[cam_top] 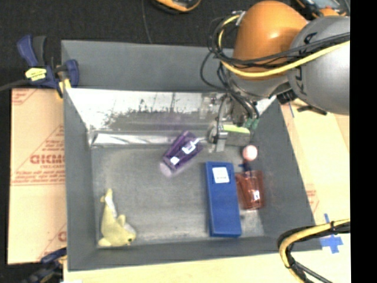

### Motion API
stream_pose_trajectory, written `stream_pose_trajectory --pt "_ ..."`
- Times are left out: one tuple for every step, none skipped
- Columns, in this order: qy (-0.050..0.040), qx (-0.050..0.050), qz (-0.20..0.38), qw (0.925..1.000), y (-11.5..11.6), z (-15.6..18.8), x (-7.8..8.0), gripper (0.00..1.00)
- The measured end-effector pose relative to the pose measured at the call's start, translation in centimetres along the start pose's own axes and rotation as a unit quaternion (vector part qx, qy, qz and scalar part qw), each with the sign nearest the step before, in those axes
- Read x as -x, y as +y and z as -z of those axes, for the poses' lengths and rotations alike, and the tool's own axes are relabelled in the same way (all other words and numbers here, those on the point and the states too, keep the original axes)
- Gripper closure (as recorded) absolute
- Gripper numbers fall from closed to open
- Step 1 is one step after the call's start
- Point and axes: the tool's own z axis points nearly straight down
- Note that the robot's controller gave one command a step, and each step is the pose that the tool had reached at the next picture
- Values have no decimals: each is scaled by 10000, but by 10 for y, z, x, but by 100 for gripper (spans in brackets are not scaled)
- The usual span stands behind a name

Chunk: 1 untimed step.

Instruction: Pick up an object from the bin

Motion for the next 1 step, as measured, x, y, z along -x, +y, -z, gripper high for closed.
stream_pose_trajectory --pt "-40 0 0 10000 0 5 1 0"
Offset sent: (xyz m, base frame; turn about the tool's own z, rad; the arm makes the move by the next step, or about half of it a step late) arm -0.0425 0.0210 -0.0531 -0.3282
